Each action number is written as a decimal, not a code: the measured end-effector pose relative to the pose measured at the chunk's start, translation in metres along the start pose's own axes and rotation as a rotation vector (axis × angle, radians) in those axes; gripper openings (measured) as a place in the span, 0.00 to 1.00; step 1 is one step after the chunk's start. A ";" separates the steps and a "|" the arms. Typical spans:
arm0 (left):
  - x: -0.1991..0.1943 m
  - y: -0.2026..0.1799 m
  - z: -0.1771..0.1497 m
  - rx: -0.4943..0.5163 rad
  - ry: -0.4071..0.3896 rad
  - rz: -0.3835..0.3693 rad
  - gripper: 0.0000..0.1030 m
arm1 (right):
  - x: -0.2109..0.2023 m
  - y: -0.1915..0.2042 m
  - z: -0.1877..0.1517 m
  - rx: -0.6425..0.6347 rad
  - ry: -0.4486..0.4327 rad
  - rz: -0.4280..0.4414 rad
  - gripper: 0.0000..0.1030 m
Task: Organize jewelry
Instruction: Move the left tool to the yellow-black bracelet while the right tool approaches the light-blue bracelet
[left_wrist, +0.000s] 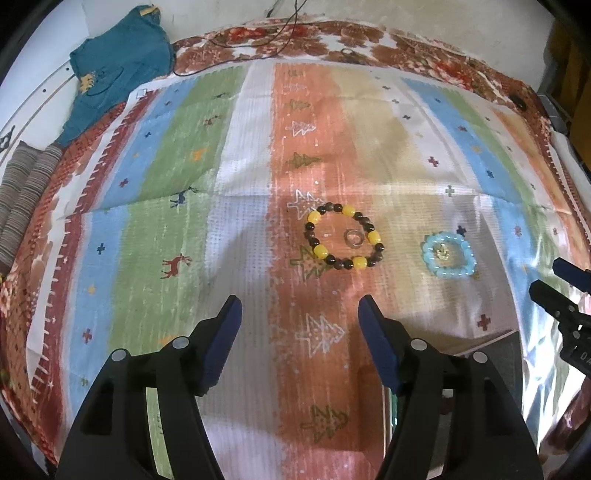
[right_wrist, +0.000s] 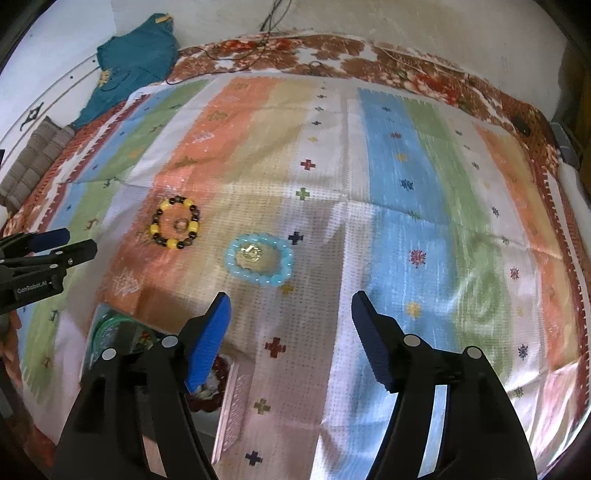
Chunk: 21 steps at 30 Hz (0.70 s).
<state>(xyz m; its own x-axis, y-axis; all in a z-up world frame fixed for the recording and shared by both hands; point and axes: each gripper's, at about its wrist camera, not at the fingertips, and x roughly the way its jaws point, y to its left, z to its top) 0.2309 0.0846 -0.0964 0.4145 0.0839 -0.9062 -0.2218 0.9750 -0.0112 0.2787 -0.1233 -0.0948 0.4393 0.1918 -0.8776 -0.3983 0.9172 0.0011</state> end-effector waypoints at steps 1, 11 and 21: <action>0.002 0.000 0.001 0.000 0.003 -0.002 0.64 | 0.003 -0.001 0.002 0.004 0.004 0.003 0.66; 0.026 0.001 0.018 -0.002 0.018 -0.007 0.67 | 0.035 0.001 0.008 -0.022 0.050 0.000 0.67; 0.051 0.011 0.030 -0.020 0.040 -0.028 0.67 | 0.050 0.005 0.019 -0.053 0.036 -0.022 0.67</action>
<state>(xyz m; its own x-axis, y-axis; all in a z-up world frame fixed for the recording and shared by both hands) 0.2762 0.1058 -0.1303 0.3849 0.0482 -0.9217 -0.2284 0.9726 -0.0445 0.3138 -0.1023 -0.1300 0.4197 0.1585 -0.8937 -0.4313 0.9012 -0.0428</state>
